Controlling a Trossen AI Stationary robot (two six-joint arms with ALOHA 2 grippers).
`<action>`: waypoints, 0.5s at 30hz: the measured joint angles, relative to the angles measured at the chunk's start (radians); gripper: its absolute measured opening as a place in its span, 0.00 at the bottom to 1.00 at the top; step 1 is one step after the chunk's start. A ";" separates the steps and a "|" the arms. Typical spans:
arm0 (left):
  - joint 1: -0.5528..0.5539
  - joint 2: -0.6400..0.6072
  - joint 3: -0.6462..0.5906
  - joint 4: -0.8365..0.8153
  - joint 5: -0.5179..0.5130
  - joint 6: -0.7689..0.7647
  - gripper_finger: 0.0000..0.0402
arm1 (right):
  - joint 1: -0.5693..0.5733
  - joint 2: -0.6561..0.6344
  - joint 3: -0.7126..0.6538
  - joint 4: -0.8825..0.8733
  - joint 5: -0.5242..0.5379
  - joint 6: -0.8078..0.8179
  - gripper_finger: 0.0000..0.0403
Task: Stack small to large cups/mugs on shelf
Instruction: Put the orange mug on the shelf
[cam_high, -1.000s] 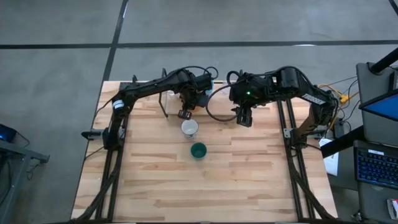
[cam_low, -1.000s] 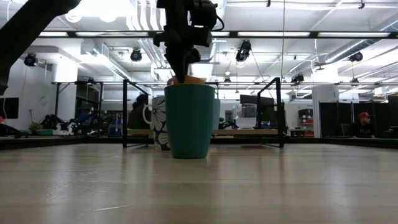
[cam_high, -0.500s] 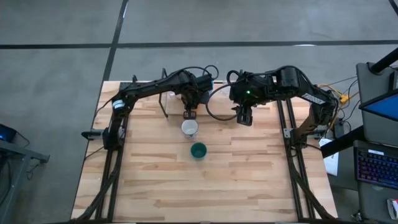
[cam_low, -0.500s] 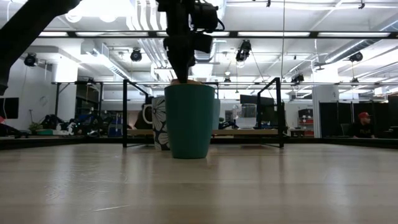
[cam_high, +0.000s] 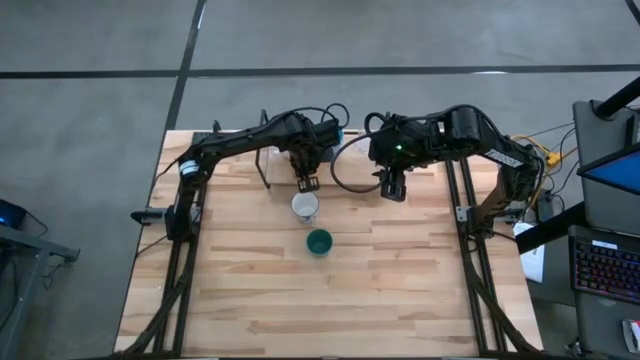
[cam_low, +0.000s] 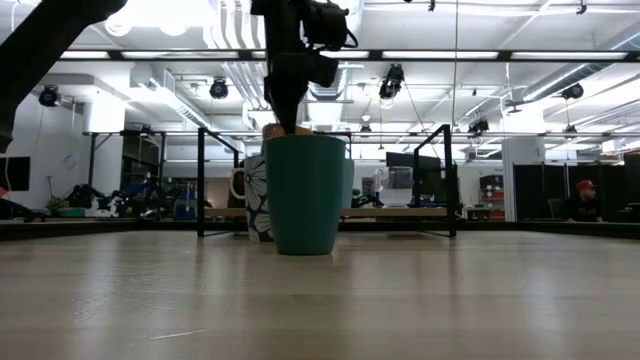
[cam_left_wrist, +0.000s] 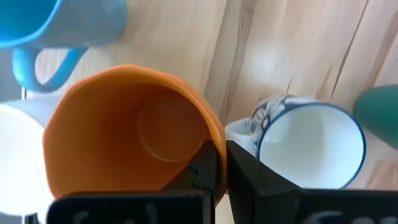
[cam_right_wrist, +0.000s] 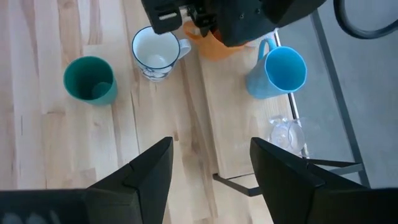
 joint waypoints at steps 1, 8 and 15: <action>0.000 -0.005 0.000 -0.007 -0.003 0.000 0.00 | 0.000 0.000 0.000 0.000 0.000 0.000 0.52; 0.009 -0.053 -0.018 -0.008 -0.007 -0.003 0.00 | -0.002 0.000 0.000 0.000 0.000 0.000 0.52; 0.039 -0.151 -0.155 0.004 -0.039 -0.054 0.00 | -0.003 0.000 -0.004 0.006 -0.002 0.000 0.52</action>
